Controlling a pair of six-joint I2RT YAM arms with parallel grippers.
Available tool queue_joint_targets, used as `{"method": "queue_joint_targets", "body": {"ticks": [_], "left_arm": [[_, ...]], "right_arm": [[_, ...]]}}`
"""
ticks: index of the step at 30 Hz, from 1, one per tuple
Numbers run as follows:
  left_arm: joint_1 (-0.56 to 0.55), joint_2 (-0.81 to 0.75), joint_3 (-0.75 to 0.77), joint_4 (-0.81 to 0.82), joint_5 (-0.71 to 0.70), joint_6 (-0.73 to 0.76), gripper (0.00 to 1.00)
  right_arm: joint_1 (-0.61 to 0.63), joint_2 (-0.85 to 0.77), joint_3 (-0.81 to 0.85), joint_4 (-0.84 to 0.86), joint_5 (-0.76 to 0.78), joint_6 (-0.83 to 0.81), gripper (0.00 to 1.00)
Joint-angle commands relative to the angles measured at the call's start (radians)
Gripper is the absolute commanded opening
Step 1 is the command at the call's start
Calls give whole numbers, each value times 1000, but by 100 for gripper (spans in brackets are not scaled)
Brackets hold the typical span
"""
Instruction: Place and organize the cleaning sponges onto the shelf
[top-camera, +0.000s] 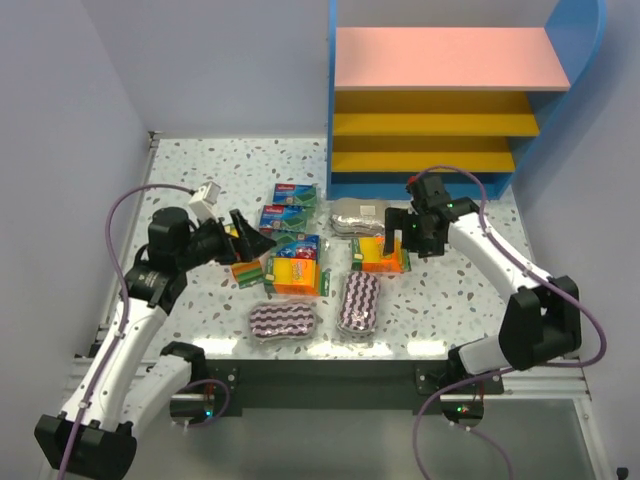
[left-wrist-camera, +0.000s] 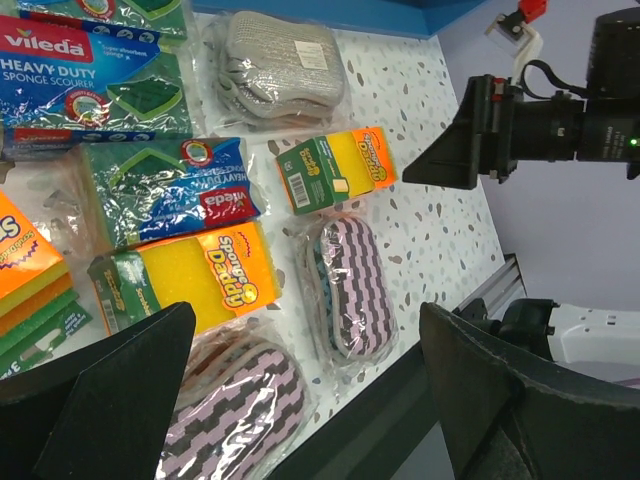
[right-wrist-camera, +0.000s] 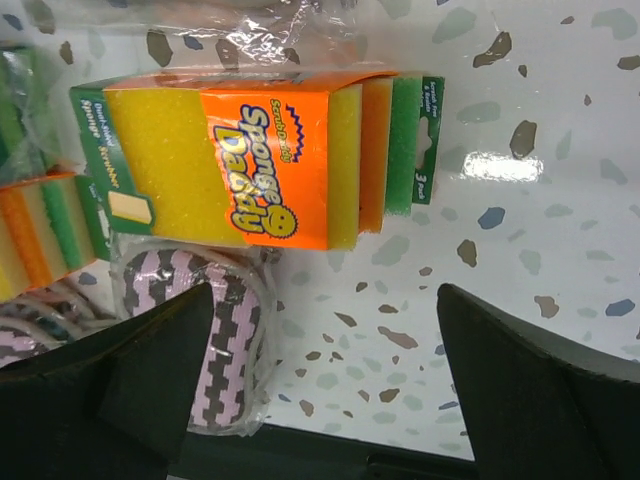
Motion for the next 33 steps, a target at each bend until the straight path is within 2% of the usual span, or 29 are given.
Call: {"method": "queue_joint_targets", "body": {"ticks": [1, 6, 15, 23, 24, 29, 32, 33], "left_arm": [[-1, -33, -17, -18, -8, 17, 100], [-1, -59, -28, -51, -11, 20, 100], [-1, -86, -29, -81, -19, 23, 100], [-1, -85, -26, -92, -20, 25, 100], [-1, -88, -26, -94, -20, 26, 100], [-1, -86, -26, -98, -23, 31, 100], [-1, -79, -25, -98, -22, 28, 100], [-1, -76, -23, -95, -20, 28, 100]], "right_arm": [[22, 47, 10, 68, 80, 11, 96], [22, 60, -32, 165, 97, -3, 92], [23, 115, -84, 317, 10, -17, 66], [7, 121, -171, 464, -74, 21, 53], [3, 114, -184, 488, -81, 32, 48], [-27, 117, -250, 525, -145, 52, 36], [-43, 115, -277, 532, -160, 58, 16], [-45, 112, -282, 530, -163, 60, 12]]}}
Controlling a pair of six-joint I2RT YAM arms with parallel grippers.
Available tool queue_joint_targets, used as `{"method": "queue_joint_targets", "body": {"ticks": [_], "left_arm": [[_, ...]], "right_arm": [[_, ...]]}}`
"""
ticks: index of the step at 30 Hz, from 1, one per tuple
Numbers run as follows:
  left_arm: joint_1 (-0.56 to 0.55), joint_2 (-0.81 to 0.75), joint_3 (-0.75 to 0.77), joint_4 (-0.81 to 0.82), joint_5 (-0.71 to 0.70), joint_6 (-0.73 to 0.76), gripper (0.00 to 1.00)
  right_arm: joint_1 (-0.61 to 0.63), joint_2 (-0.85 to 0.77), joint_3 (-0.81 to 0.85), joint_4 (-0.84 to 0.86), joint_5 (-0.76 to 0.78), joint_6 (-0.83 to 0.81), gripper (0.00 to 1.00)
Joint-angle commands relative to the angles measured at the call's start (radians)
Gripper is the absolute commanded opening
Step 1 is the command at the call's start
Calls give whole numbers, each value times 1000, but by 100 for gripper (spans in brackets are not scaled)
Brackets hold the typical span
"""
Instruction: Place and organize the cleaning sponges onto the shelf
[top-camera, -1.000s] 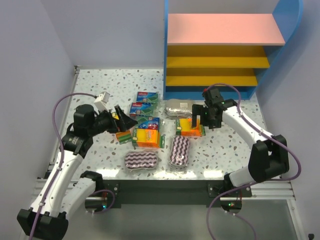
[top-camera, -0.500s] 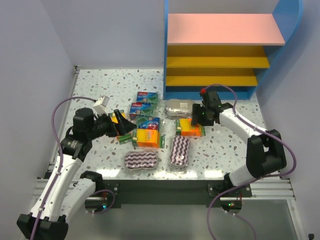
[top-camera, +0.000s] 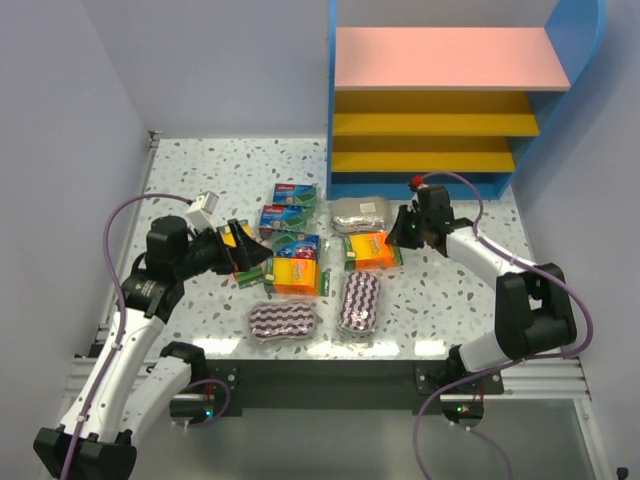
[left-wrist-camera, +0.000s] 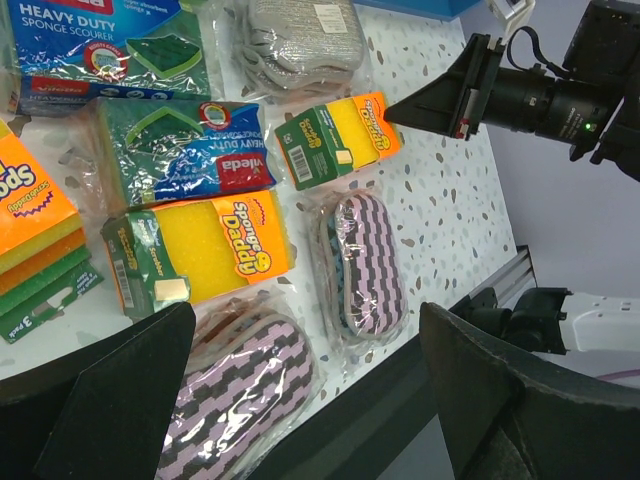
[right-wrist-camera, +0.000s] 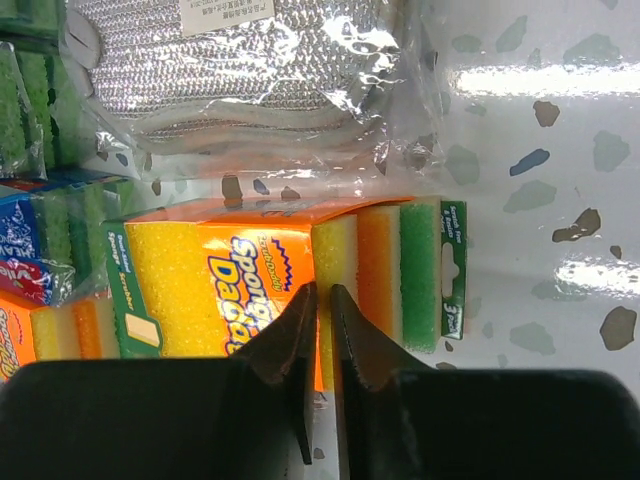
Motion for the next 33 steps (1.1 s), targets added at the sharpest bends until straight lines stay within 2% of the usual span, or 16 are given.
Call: {"method": "queue_joint_targets", "body": {"ticks": [1, 2, 4, 11, 15, 21, 28, 33], "left_arm": [[-1, 2, 14, -7, 7, 22, 100], [-1, 2, 15, -7, 5, 23, 100], [-1, 7, 20, -4, 5, 23, 100], [-1, 22, 26, 11, 14, 17, 100], [-1, 27, 38, 14, 14, 19, 100], [-1, 45, 51, 30, 28, 13, 100], [-1, 76, 61, 48, 43, 23, 100], [-1, 113, 71, 70, 56, 45, 100]], "right_arm": [[-4, 2, -64, -34, -22, -1, 9], [-8, -7, -69, -46, -22, -3, 4], [-11, -29, -81, -61, -14, -1, 0], [-38, -151, -83, -193, 30, 50, 0], [-48, -248, -55, -288, 112, 83, 0], [-114, -305, 118, -452, 244, 157, 0], [-198, -313, 227, -445, 251, 254, 0], [-255, -316, 215, -388, 247, 362, 0]]}}
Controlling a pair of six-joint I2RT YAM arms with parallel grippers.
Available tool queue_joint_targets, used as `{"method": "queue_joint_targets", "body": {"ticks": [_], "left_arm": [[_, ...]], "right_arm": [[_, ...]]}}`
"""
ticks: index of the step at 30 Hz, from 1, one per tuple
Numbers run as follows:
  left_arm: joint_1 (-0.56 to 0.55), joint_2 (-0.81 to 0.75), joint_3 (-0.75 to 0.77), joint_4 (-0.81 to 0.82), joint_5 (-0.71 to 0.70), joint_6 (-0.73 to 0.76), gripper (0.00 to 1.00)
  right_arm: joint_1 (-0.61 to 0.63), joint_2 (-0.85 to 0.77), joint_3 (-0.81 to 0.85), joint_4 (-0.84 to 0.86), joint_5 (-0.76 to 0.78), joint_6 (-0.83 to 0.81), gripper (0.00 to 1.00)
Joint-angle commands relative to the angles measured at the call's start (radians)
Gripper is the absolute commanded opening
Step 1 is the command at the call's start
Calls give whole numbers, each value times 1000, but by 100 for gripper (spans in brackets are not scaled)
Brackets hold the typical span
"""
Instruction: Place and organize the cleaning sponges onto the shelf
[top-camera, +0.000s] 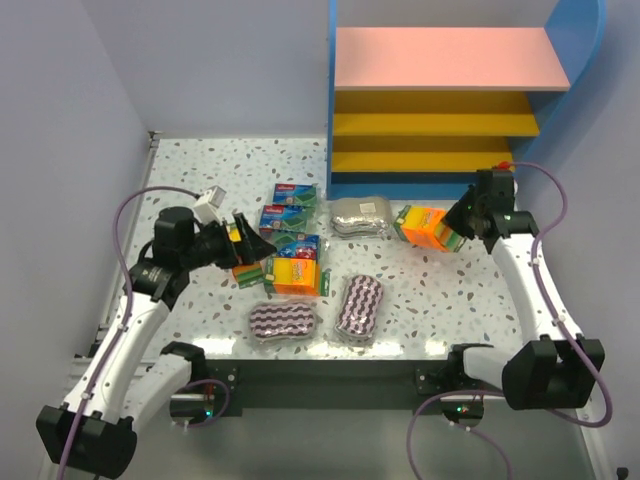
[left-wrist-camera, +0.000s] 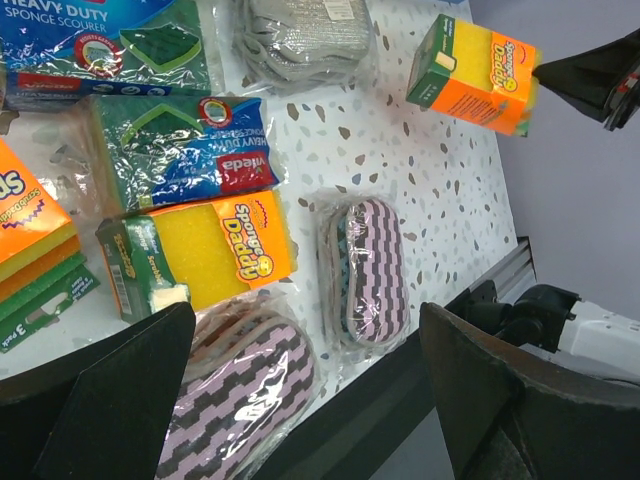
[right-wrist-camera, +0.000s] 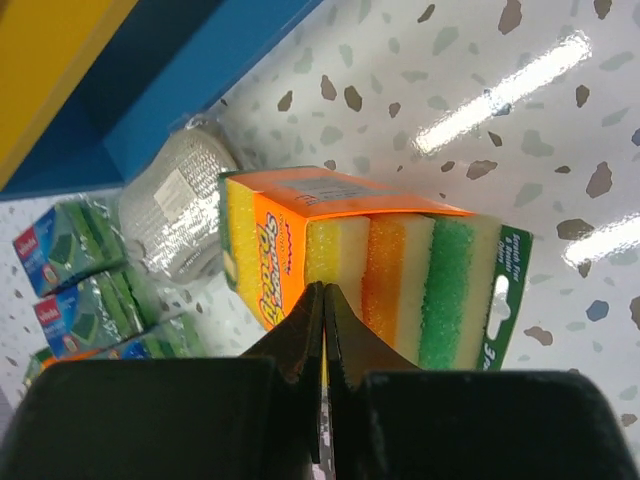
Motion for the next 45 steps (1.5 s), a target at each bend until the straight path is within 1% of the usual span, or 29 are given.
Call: {"method": "queue_joint_targets", "body": {"ticks": [1, 2, 6, 8, 13, 17, 20, 21, 25, 27, 28, 29, 33, 35, 39, 42, 43, 45], "left_arm": [[-1, 35, 48, 53, 37, 41, 100], [-1, 45, 50, 62, 42, 41, 100], [-1, 94, 59, 140, 77, 3, 100], [-1, 126, 67, 176, 100, -16, 100], [-1, 200, 124, 191, 117, -3, 100], [-1, 264, 166, 193, 122, 27, 100], [-1, 281, 161, 216, 82, 47, 100], [-1, 286, 156, 223, 77, 44, 100], [-1, 321, 137, 280, 91, 20, 100], [-1, 329, 128, 306, 88, 0, 100], [-1, 336, 125, 318, 91, -15, 100], [-1, 342, 125, 341, 93, -22, 100], [-1, 352, 119, 375, 93, -43, 100], [-1, 352, 114, 380, 88, -42, 100], [-1, 349, 108, 371, 83, -37, 100], [-1, 344, 102, 371, 76, -37, 100], [-1, 344, 101, 368, 74, -37, 100], [-1, 339, 96, 365, 71, -37, 100]], "right_arm": [[-71, -22, 1, 87, -15, 115, 0], [-82, -34, -16, 118, -23, 159, 0], [-124, -42, -82, 270, -34, 253, 0], [-141, -27, -82, 325, -34, 295, 0], [-173, 60, -56, 413, -49, 352, 0], [-198, 136, -47, 525, -48, 407, 0], [-207, 220, -32, 573, -58, 430, 0], [-211, 232, -41, 589, -61, 436, 0], [-240, 274, -110, 753, -38, 479, 0], [-271, 292, -154, 815, -47, 500, 0], [-283, 298, -171, 888, -63, 519, 0], [-291, 309, -185, 911, -66, 525, 0], [-331, 329, -226, 948, -38, 527, 0], [-336, 343, -239, 970, 7, 524, 0], [-340, 427, -230, 999, 14, 516, 0], [-340, 472, -237, 1045, 24, 556, 0], [-340, 498, -239, 1060, 35, 598, 0], [-339, 522, -242, 1091, 37, 632, 0]]}}
